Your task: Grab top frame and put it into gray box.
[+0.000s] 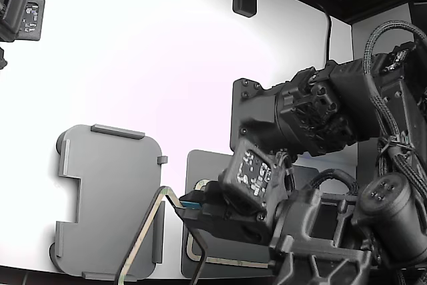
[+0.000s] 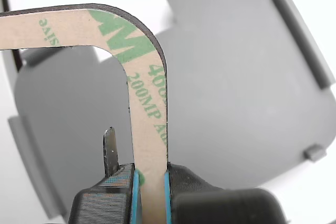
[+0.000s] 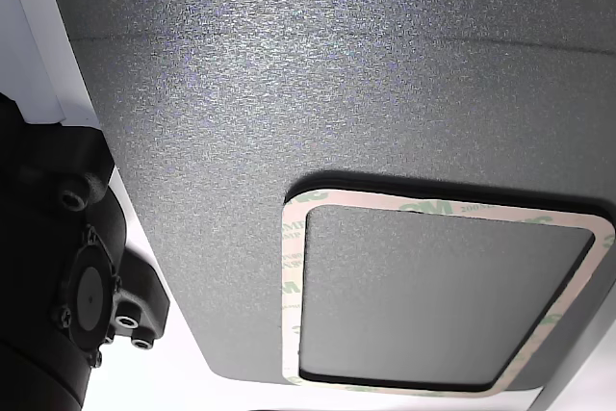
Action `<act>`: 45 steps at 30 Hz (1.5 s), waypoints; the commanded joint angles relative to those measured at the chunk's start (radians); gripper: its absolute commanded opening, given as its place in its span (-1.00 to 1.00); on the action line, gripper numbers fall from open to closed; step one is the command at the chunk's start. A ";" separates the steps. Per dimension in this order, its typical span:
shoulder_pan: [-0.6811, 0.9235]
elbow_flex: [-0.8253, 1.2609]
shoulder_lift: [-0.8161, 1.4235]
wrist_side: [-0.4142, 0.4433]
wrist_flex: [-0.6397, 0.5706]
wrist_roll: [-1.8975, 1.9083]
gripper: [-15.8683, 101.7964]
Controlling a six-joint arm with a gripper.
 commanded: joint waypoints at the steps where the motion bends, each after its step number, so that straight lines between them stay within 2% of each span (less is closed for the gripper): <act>1: -0.054 -0.012 0.031 -0.064 0.011 0.216 -0.95; 4: -0.103 -0.011 0.026 -0.133 0.011 0.456 -0.95; 10: -0.147 0.003 0.021 -0.178 0.011 0.667 -0.95; 22: -0.279 0.048 -0.035 -0.360 0.011 0.689 -0.95; 45: -0.334 0.055 -0.109 -0.451 0.011 0.727 -0.95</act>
